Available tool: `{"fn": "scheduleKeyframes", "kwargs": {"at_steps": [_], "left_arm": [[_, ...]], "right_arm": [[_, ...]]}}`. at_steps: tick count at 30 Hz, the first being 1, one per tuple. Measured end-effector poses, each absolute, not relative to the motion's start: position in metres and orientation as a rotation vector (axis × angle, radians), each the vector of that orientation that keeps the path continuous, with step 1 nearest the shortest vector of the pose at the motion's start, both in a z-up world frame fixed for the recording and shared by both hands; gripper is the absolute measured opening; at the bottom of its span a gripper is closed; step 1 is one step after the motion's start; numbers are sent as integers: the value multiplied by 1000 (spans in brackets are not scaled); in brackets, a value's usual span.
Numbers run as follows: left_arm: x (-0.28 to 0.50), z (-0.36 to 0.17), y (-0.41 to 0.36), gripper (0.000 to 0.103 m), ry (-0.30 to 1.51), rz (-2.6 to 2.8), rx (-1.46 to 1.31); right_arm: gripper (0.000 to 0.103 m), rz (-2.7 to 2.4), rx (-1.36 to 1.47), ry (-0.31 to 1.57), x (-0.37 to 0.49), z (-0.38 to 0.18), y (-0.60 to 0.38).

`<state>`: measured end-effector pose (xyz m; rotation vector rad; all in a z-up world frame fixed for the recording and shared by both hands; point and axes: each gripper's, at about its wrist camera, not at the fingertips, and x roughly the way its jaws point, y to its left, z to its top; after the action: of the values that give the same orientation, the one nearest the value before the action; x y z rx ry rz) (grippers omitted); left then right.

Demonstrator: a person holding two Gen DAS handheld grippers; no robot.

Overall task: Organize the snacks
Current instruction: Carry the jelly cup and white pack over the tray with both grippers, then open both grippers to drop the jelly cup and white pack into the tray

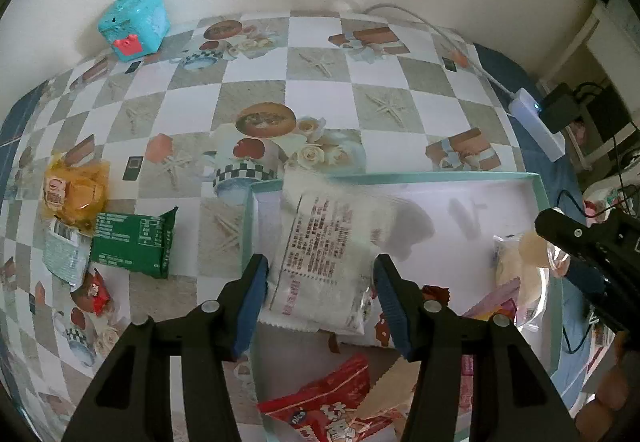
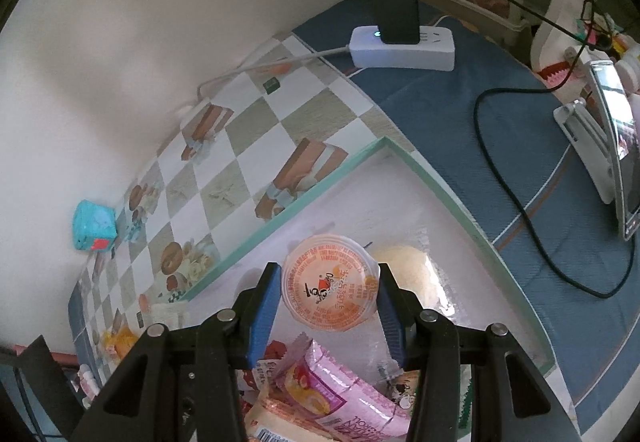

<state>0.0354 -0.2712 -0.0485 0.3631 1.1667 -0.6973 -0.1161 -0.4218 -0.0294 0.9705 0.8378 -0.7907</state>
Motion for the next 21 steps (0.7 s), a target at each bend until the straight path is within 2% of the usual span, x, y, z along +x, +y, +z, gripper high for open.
{"fn": "scheduleKeyframes", "kwargs": {"at_steps": [2, 3, 10, 13, 17, 19, 20, 21], "left_arm": [[35, -47, -271, 67, 1166, -706, 358], [34, -46, -271, 69, 1166, -711, 356], [38, -38, -265, 70, 1167, -698, 344], [43, -32, -258, 78, 1161, -673, 333], [54, -29, -248, 79, 1168, -624, 309], [59, -29, -242, 85, 1171, -587, 301], [63, -30, -238, 93, 1171, -561, 298], [66, -31, -235, 96, 1172, -542, 292]], "right_arm": [[50, -785, 968, 841, -114, -30, -421], [50, -783, 967, 843, -113, -30, -420], [50, -781, 937, 834, -112, -23, -417], [50, -784, 933, 840, -111, -22, -415], [50, -793, 923, 860, -110, -24, -413], [53, -799, 915, 876, -108, -26, -412], [60, -802, 911, 889, -107, -29, -412], [69, -807, 905, 902, -106, -31, -411]]}}
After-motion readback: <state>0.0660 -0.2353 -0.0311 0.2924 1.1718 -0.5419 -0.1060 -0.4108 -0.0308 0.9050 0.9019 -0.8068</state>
